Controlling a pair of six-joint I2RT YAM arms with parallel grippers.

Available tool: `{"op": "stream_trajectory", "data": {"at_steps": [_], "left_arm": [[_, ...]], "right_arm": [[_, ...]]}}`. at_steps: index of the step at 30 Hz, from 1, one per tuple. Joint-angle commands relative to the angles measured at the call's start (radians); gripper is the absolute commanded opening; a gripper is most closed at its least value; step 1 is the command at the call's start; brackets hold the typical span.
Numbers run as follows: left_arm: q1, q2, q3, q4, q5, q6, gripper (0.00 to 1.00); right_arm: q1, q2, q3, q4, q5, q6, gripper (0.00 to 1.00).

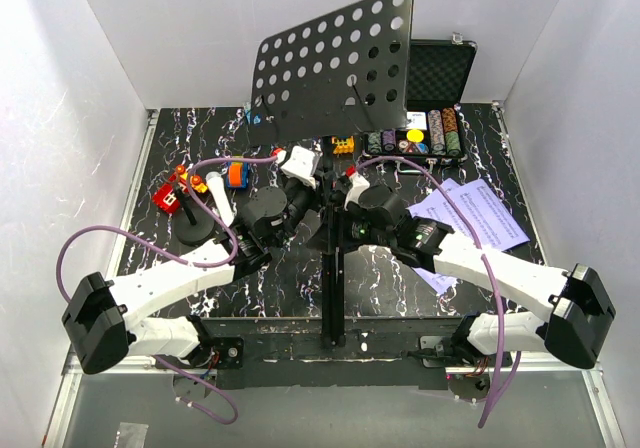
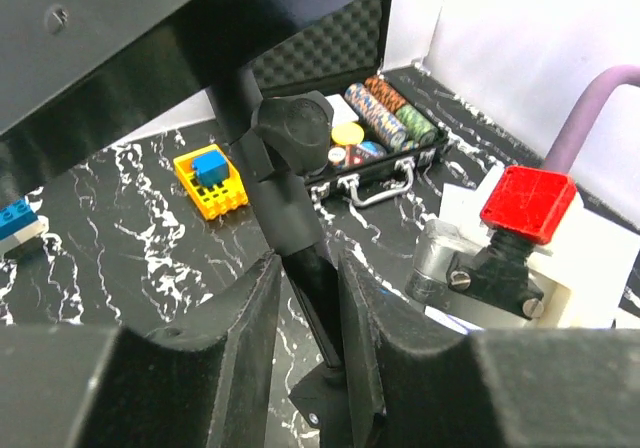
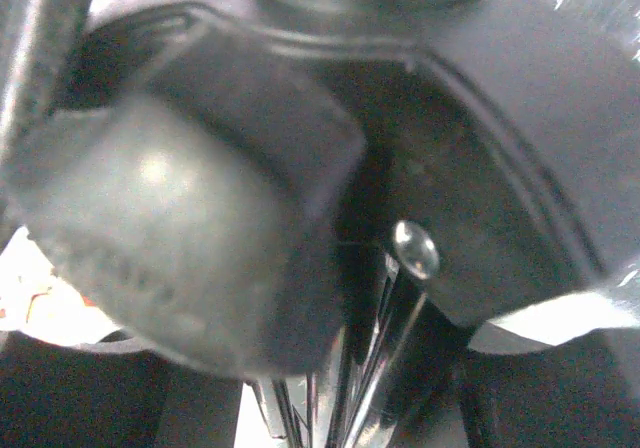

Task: Pack up the instrument practice props

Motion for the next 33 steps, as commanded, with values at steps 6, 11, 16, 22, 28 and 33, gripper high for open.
{"op": "stream_trajectory", "data": {"at_steps": [6,11,16,22,28,33], "left_arm": [[0.036,0.007,-0.099,-0.038,-0.147,0.073,0.0],[0.036,0.024,-0.145,-0.004,-0.181,0.073,0.0],[0.035,0.05,-0.154,0.026,-0.18,0.078,0.0],[0.036,0.112,-0.133,0.065,-0.155,0.111,0.0],[0.036,0.218,-0.113,0.134,-0.114,0.136,0.0],[0.036,0.3,-0.108,0.18,-0.097,0.138,0.0]], "right_arm": [[0.055,-0.107,-0.016,0.283,-0.267,0.119,0.01],[0.047,-0.096,-0.049,0.278,-0.241,0.09,0.01],[0.038,-0.07,-0.095,0.324,-0.233,0.094,0.01],[0.026,-0.024,-0.151,0.424,-0.233,0.126,0.01],[0.013,0.02,-0.249,0.573,-0.195,0.171,0.01],[0.001,0.07,-0.278,0.601,-0.19,0.169,0.01]]}}
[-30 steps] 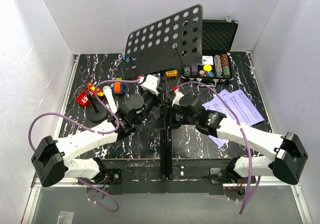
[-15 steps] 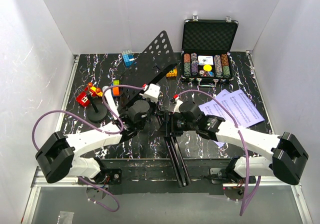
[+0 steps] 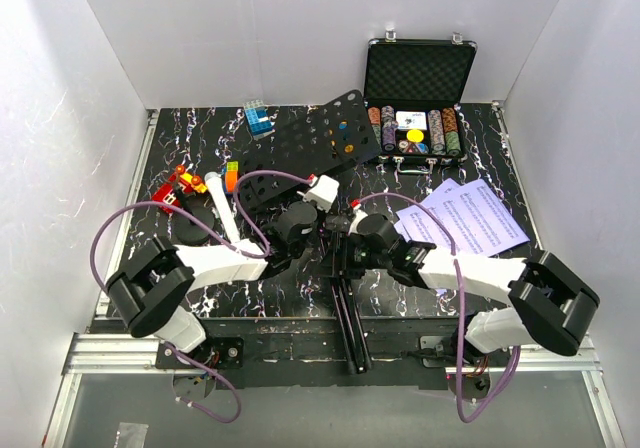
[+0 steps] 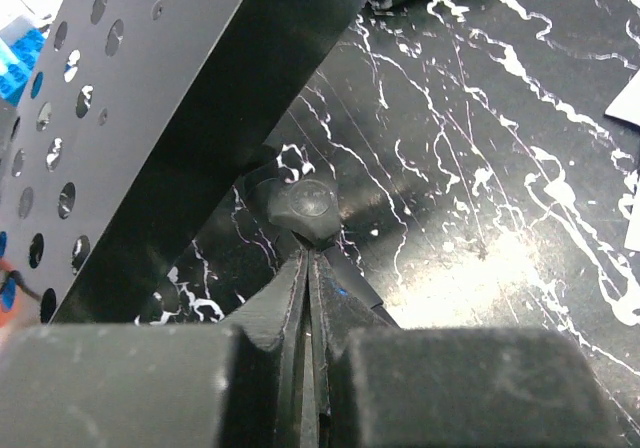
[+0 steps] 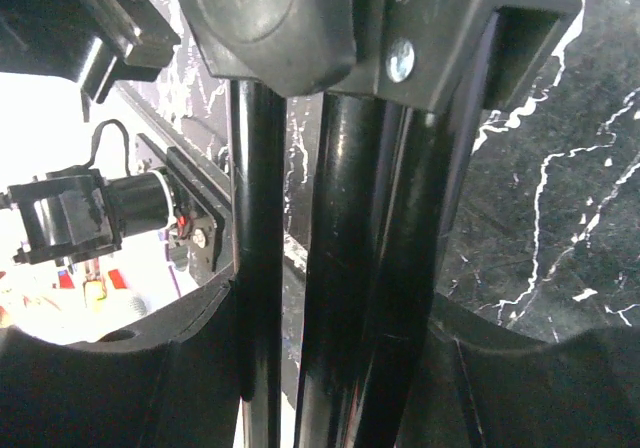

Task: Pack up the instrument practice props

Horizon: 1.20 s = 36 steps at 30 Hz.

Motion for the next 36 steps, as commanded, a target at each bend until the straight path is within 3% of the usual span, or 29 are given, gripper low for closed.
{"op": "stream_trajectory", "data": {"at_steps": [1,13,19,21,23,26,36], "left_arm": [[0.011,0.041,0.043,0.121,0.016,0.017,0.0],[0.021,0.218,0.077,0.175,0.001,0.045,0.0],[0.02,0.204,0.059,0.172,-0.018,0.034,0.02],[0.02,0.18,0.053,0.152,-0.015,0.033,0.16],[0.021,0.138,0.047,0.121,0.005,0.031,0.39],[0.02,0.079,0.054,0.043,0.039,0.016,0.61],[0.012,-0.176,0.034,-0.176,0.184,-0.071,0.93]], "right_arm": [[0.009,-0.012,0.026,0.324,-0.078,-0.079,0.01],[-0.067,0.118,0.025,0.37,-0.117,-0.067,0.01],[-0.076,0.149,0.036,0.364,-0.117,-0.082,0.01],[-0.089,0.164,0.033,0.38,-0.127,-0.07,0.01],[-0.099,0.182,0.033,0.395,-0.134,-0.055,0.01],[-0.121,0.207,0.043,0.406,-0.142,-0.046,0.01],[-0.158,0.245,0.082,0.39,-0.13,-0.056,0.01]]}}
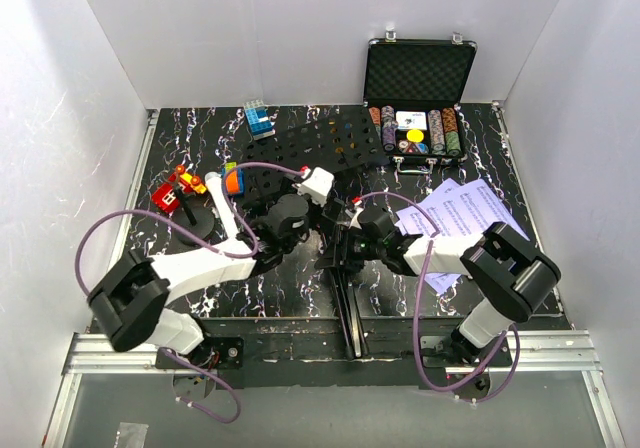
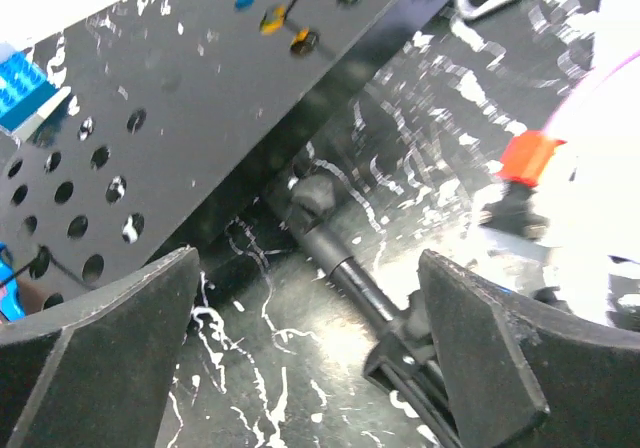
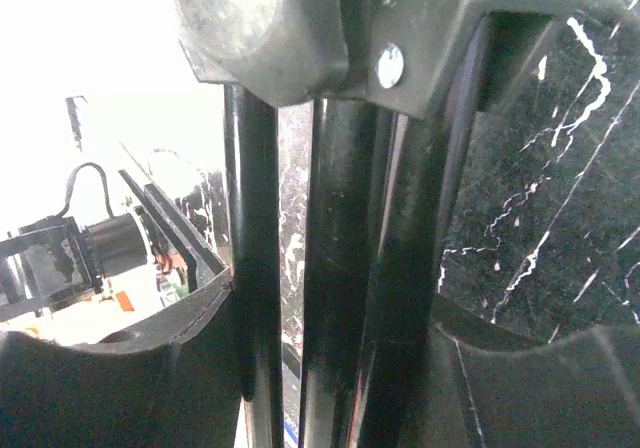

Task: Pack up the instrument practice props

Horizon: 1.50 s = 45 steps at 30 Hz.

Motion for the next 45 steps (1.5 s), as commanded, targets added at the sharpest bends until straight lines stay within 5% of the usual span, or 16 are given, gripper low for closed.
{"op": "stream_trajectory", "data": {"at_steps": [1,9,13,16,17,18,33,45], "left_arm": [[-0.008,-0.157,0.016,-0.12,0.125,-0.089,0.94],[-0.021,-0.362,0.095,-0.347,0.187,-0.228,0.98],[-0.022,-0.448,0.11,-0.441,0.144,-0.294,0.98],[-0.022,-0.499,0.099,-0.468,0.121,-0.316,0.98],[-0.024,-0.513,0.093,-0.476,0.113,-0.319,0.98],[-0.022,-0.527,0.089,-0.485,0.107,-0.323,0.98],[-0.022,-0.608,0.065,-0.559,0.03,-0.342,0.98],[-0.022,-0.64,0.134,-0.795,-0.241,-0.524,0.98]], "right_arm": [[-0.021,0.001,0.099,0.177,-0.011,-0.056,0.01],[-0.044,0.068,0.175,0.067,-0.045,-0.097,0.01],[-0.044,0.064,0.186,-0.015,-0.032,-0.111,0.36],[-0.046,0.029,0.179,-0.082,0.005,-0.12,0.52],[-0.044,0.015,0.18,-0.103,0.014,-0.126,0.75],[-0.044,0.001,0.183,-0.132,0.021,-0.133,0.82],[-0.038,-0.273,0.234,-0.584,0.269,-0.295,0.9],[0.0,-0.878,0.004,-0.662,0.487,-0.479,0.91]]}}
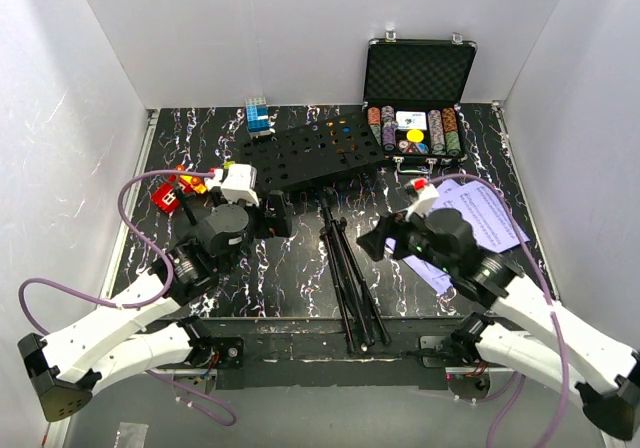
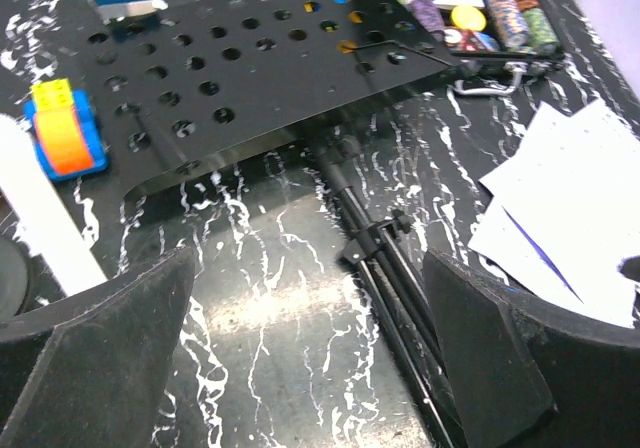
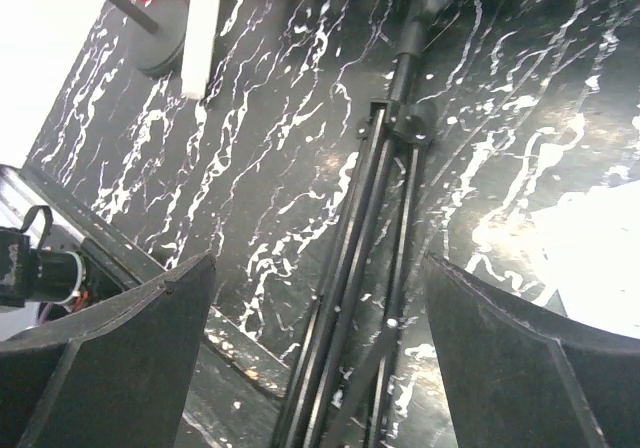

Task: Pack up the instrument practice props

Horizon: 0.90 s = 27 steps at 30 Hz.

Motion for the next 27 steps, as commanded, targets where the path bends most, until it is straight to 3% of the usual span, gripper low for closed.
{"op": "stream_trajectory", "data": {"at_steps": [1,5,17,24,27], "left_arm": [[-0.002,-0.015,0.056,-0.147,-0.154,-0.115,0.98],[-0.002,-0.044,0.044,-0.168,-0.161,-0.155,0.98],[-0.002,-0.119,-0.005,-0.228,-0.11,-0.226,0.98],[-0.002,-0.12,-0.025,-0.22,-0.043,-0.239,0.98],[-0.004,-0.116,-0.039,-0.222,-0.027,-0.247,0.98]], "right_arm": [[0.003,-0.165,-0.12,-0.039,0.102,-0.083,0.92],[0.003,-0.233,-0.177,-0.031,0.061,-0.098,0.92],[0.04,0.265,0.039,-0.019,-0.161,-0.029,0.93],[0.116,0.512,0.145,-0.089,-0.099,-0.06,0.94],[0.147,0.575,0.165,-0.109,0.016,-0.06,0.94]]}}
